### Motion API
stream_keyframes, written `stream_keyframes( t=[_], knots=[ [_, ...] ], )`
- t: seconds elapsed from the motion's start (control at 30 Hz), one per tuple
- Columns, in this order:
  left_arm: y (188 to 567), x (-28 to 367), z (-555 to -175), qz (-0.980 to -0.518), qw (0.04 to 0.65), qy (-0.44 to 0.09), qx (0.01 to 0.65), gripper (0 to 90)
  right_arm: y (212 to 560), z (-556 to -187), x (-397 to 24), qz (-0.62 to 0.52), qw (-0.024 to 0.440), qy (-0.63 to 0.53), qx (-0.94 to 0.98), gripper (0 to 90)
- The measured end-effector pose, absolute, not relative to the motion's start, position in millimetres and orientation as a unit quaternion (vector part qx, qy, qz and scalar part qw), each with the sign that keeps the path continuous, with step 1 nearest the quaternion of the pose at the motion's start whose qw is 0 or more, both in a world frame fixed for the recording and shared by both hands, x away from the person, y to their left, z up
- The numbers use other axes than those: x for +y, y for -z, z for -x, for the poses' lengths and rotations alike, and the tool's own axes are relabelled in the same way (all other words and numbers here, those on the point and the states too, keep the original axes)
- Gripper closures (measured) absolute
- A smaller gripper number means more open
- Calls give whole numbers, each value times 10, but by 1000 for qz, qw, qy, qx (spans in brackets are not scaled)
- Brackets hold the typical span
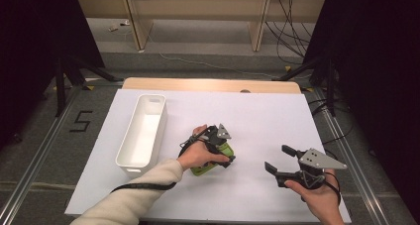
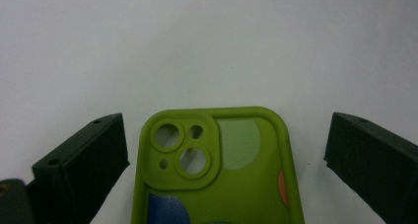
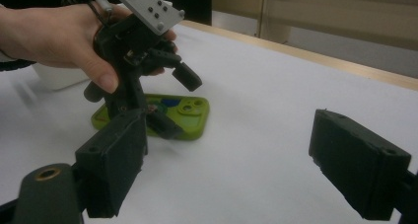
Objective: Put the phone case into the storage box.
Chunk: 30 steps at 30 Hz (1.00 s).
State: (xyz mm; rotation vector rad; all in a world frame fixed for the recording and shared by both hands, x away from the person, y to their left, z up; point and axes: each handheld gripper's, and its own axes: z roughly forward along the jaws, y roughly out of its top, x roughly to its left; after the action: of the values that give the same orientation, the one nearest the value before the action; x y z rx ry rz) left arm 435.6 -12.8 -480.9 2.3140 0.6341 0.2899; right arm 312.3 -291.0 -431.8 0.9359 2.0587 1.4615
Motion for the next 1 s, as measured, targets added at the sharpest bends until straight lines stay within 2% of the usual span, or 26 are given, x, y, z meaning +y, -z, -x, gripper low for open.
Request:
stream_keyframes(
  t=[1.0],
  knots=[
    [4896, -215, -4479, -901, 336, -93, 259, 102, 4323, -3122, -2909, -340, 222, -528, 746, 160]
  ],
)
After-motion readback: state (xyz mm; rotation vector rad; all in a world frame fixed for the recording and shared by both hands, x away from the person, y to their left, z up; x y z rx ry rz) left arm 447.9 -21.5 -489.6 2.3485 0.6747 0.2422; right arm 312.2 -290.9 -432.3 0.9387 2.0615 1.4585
